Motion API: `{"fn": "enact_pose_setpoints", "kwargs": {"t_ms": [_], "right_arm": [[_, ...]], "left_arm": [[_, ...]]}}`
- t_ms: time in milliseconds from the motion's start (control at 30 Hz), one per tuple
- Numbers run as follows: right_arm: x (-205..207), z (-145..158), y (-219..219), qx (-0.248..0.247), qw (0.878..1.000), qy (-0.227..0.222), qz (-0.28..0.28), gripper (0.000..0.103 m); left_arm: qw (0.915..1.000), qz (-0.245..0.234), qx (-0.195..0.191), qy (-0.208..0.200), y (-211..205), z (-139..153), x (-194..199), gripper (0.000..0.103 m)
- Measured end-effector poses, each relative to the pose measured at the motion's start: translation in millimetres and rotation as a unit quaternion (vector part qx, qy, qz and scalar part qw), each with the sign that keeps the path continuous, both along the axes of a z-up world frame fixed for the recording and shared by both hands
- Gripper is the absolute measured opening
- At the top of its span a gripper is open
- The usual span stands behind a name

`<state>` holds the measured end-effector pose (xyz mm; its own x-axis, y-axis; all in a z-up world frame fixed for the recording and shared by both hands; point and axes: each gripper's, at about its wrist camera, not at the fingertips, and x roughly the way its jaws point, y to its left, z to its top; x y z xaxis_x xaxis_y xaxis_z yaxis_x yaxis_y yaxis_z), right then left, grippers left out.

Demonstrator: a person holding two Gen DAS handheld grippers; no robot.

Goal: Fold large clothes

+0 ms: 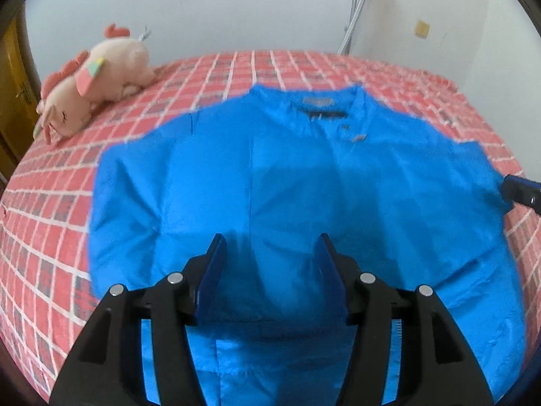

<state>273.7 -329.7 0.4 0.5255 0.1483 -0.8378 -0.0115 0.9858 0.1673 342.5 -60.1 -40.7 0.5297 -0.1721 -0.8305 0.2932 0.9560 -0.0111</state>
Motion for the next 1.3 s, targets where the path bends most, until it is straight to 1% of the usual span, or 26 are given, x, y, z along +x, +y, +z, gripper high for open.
{"fn": "enact_pose_setpoints", "kwargs": {"t_ms": [33, 67, 100, 133, 167, 267, 333, 400, 433, 467, 533, 567, 600, 633, 700, 833, 933, 1000, 1033, 1067, 1133, 1167, 1233, 1300], "right_arm": [[2, -8, 1, -0.011, 1.0, 0.011, -0.005, 0.035], [6, -17, 0, -0.021, 0.999, 0.025, -0.01, 0.031], [10, -27, -2, -0.017, 0.999, 0.037, -0.011, 0.031], [13, -36, -6, -0.004, 0.999, 0.047, -0.009, 0.031], [14, -39, -8, -0.001, 0.999, 0.047, -0.009, 0.031], [14, -38, -5, -0.007, 0.999, 0.044, -0.01, 0.032], [11, -31, -5, -0.006, 0.999, 0.03, -0.011, 0.032], [7, -19, -7, -0.003, 1.0, 0.006, -0.011, 0.033], [6, -13, -9, -0.002, 1.0, -0.006, -0.014, 0.035], [7, -12, -12, -0.004, 1.0, -0.01, -0.019, 0.037], [10, -16, -18, -0.008, 1.0, -0.006, -0.029, 0.038], [13, -22, -20, -0.013, 0.999, 0.003, -0.033, 0.038], [18, -34, -24, -0.016, 0.999, 0.021, -0.037, 0.038], [21, -41, -26, -0.011, 0.999, 0.03, -0.035, 0.038], [25, -51, -28, -0.002, 0.999, 0.03, -0.029, 0.038], [21, -51, -26, -0.009, 0.999, 0.027, -0.034, 0.039], [14, -43, -30, 0.012, 0.999, 0.018, -0.047, 0.039], [2, -31, -31, 0.026, 0.999, 0.009, -0.044, 0.04], [-11, -20, -29, 0.027, 0.999, 0.0, -0.033, 0.04], [-22, -12, -27, 0.024, 0.999, -0.008, -0.026, 0.041], [-46, 3, -22, 0.02, 0.999, -0.021, -0.012, 0.044], [-64, 10, -19, 0.023, 0.999, -0.026, 0.001, 0.045], [-88, 15, -16, 0.028, 0.999, -0.025, 0.015, 0.047], [-125, 16, -11, 0.036, 0.999, -0.02, 0.032, 0.048]], "left_arm": [[1.0, -0.001, 0.002, 0.005, 1, -7, 3, 0.057], [1.0, -0.003, 0.002, 0.008, 2, -10, 5, 0.057], [0.9999, -0.006, 0.0, 0.01, 3, -13, 6, 0.057], [0.9999, -0.007, -0.002, 0.012, 4, -14, 7, 0.057], [0.9999, -0.007, -0.003, 0.012, 4, -15, 8, 0.057], [0.9999, -0.003, -0.009, 0.012, 6, -14, 8, 0.057], [0.9997, 0.009, -0.021, 0.011, 10, -8, 8, 0.056], [0.9994, 0.019, -0.029, -0.005, 16, 3, 7, 0.057], [0.9991, 0.027, -0.028, -0.015, 20, 8, 8, 0.059], [0.9989, 0.034, -0.027, -0.018, 23, 9, 10, 0.059], [0.9984, 0.048, -0.028, -0.006, 30, 3, 17, 0.059], [0.9984, 0.05, -0.027, 0.001, 31, -2, 20, 0.059], [0.9986, 0.048, -0.023, 0.004, 31, -6, 22, 0.059], [0.9991, 0.04, -0.012, 0.004, 29, -11, 24, 0.059], [0.9994, 0.035, -0.002, 0.001, 27, -14, 24, 0.059], [0.9994, 0.035, 0.003, 0.001, 26, -16, 23, 0.059], [0.9992, 0.038, -0.006, 0.011, 32, -10, 23, 0.059], [0.9988, 0.042, -0.019, 0.017, 41, 3, 12, 0.059], [0.9988, 0.04, -0.024, 0.016, 45, 9, 7, 0.061], [0.9986, 0.042, -0.029, 0.012, 54, 20, -7, 0.062], [0.9985, 0.038, -0.038, 0.006, 68, 33, -29, 0.065], [0.9987, 0.036, -0.036, 0.001, 77, 40, -47, 0.066], [0.9991, 0.039, -0.013, -0.013, 91, 49, -77, 0.072], [0.9988, 0.042, 0.008, -0.022, 106, 54, -111, 0.075]]}}
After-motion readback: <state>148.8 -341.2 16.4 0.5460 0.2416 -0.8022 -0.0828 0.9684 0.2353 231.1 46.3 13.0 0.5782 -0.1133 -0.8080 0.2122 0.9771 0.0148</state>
